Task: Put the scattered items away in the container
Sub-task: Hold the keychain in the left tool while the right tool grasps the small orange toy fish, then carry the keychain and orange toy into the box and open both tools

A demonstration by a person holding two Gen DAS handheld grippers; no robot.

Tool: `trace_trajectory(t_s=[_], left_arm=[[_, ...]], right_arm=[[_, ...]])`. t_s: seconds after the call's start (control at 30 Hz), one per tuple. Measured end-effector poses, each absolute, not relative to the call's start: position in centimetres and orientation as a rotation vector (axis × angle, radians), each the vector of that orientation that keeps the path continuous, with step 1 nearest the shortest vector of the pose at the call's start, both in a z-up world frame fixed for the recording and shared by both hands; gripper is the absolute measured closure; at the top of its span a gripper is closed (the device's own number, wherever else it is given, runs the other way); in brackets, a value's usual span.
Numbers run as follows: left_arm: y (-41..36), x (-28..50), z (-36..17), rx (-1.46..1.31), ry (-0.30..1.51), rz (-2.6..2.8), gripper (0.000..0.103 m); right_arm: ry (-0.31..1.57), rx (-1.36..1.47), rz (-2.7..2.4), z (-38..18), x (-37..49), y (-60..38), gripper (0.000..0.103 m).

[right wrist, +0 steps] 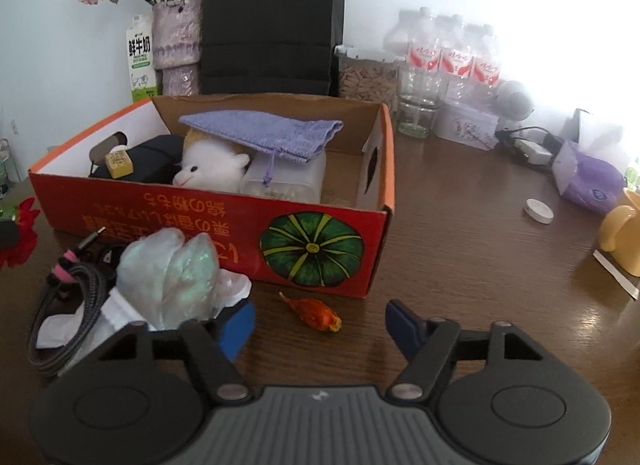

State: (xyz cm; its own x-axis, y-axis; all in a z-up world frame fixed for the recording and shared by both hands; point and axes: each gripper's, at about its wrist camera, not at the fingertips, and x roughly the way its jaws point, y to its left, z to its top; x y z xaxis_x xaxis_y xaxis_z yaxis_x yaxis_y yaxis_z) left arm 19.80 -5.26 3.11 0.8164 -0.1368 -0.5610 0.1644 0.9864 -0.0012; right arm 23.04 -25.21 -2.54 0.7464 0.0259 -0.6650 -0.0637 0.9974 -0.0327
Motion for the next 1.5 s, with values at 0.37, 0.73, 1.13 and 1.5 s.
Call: trace_trajectory(t_s=[0.37, 0.73, 1.13, 1.5], left_arm=[[-4.9, 20.4, 2.5, 0.036, 0.611, -0.157, 0.059], [-4.8, 19.5, 3.0, 0.037, 0.603, -0.155, 0.059], [-5.2, 17.8, 4.7, 0.045, 0.552, -0.158, 0.059], [-6.1, 18.4, 8.7, 0.055, 0.447, -0.151, 0.059]], right_arm=[[0.735, -0.023, 0.108, -2.7, 22.7, -25.4, 0.089], [0.712, -0.004, 0.126, -2.2, 21.4, -25.3, 0.094], [0.610, -0.013, 0.131, 0.8, 17.5, -25.5, 0.094], [0.458, -0.034, 0.166, 6.3, 16.7, -24.8, 0.094]])
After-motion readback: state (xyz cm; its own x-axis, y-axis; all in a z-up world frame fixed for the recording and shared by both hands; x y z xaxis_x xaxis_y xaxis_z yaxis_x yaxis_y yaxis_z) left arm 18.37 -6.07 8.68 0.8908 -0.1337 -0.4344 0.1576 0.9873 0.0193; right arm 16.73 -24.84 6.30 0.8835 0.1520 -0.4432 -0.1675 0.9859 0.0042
